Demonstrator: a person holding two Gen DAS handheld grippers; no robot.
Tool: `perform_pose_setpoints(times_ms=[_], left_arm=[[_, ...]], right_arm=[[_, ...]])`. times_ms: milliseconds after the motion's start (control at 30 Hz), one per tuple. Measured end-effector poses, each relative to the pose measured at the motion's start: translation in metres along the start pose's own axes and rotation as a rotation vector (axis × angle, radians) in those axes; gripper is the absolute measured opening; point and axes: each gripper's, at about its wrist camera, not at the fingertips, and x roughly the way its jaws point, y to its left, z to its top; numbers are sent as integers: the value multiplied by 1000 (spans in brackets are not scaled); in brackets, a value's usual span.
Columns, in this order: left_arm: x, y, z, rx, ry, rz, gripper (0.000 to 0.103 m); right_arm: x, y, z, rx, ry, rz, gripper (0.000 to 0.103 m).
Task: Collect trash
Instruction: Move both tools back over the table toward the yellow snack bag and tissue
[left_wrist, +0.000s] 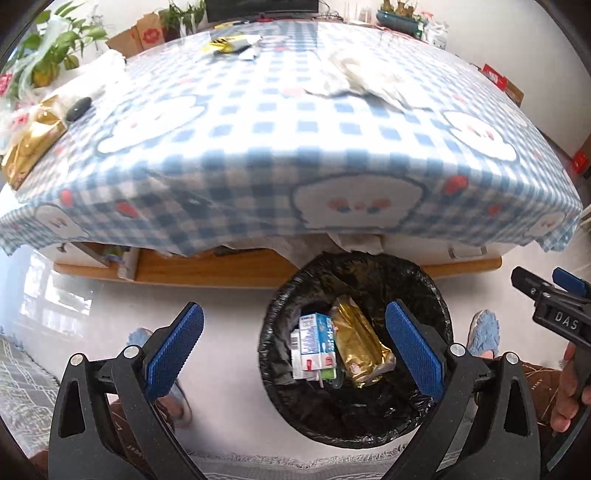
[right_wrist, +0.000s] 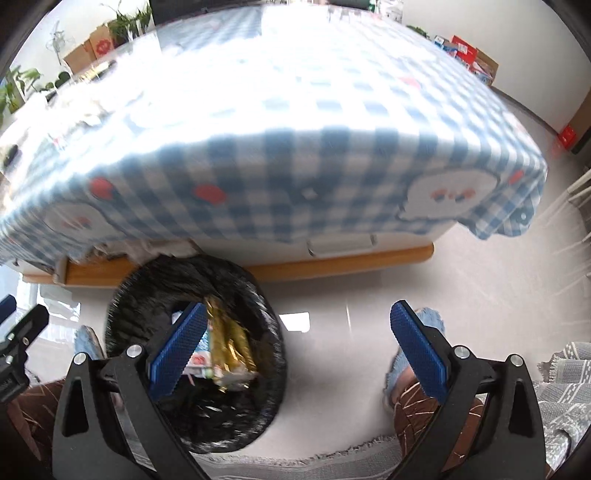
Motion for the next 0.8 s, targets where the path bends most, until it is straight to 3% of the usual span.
perform_pose_setpoints(times_ms=[400, 800], left_arm=[[-35, 58, 42, -68, -44, 21, 97], [-31, 105, 96, -132, -54, 19, 97]], right_arm=[[-49, 66, 37, -73, -109, 64, 95], [-47, 135, 101, -116, -177, 73, 95]])
